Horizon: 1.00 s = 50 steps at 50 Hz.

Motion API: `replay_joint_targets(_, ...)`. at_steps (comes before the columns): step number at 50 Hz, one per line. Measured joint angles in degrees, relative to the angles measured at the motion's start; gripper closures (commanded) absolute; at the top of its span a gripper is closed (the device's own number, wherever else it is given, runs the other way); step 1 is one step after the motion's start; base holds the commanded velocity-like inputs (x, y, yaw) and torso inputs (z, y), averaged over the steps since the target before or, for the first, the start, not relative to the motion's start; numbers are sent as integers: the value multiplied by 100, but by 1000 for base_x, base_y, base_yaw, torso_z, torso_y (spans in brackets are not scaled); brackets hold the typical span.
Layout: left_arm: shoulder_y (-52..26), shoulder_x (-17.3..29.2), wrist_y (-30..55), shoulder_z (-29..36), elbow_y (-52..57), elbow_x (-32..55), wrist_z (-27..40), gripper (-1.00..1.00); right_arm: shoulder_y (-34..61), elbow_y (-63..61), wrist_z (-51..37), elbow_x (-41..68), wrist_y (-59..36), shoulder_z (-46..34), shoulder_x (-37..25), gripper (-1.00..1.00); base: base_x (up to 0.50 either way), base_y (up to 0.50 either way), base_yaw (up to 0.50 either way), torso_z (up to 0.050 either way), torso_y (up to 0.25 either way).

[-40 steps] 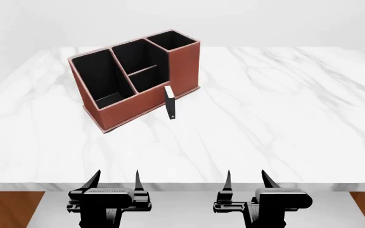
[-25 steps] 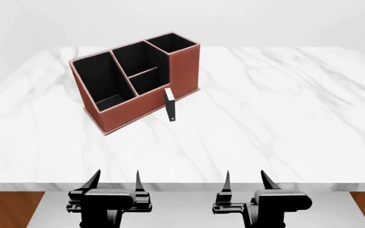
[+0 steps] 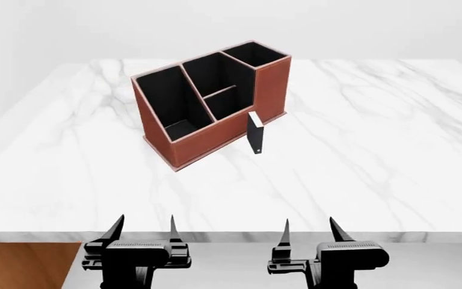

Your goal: Pick up the book and place it in the left compartment of the caddy.

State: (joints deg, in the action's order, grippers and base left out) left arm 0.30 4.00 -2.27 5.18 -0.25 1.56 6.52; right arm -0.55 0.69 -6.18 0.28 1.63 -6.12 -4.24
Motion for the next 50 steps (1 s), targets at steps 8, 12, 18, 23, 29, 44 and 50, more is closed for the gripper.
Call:
replay_joint_targets(8, -13, 56, -26, 72, -28, 18, 90, -100, 12, 21, -83, 12, -12, -86, -49, -100, 0, 500, 0, 0, 0)
replay_joint_targets(12, -18, 84, -36, 110, -37, 26, 130, -100, 13, 21, -116, 27, -16, -127, -76, -100, 0, 500, 0, 0, 0)
replay_joint_targets(18, -21, 141, -32, 150, -40, 39, 197, -100, 28, -19, -176, 84, -146, -167, -86, -100, 0, 83, 0, 0, 0)
replay_joint_targets(23, -73, 162, 579, 140, 368, 25, 350, -100, 98, -574, -180, 257, -975, -173, -158, -100, 100, 0, 0, 0, 0)
replay_joint_targets(29, -477, 288, 1970, 8, 1555, -3, 505, -100, 790, -1859, -177, 563, -2756, -122, -305, -100, 500, 0, 0, 0, 0)
replay_joint_targets(44, -835, 449, 3225, -143, 2627, 4, 708, -100, 1430, -3037, -198, 842, -4466, -160, -474, -100, 500, 0, 0, 0, 0)
replay_joint_targets(50, -874, 483, 3379, -157, 2762, 20, 753, -100, 1505, -3189, -211, 898, -4682, -169, -506, -100, 500, 0, 0, 0, 0)
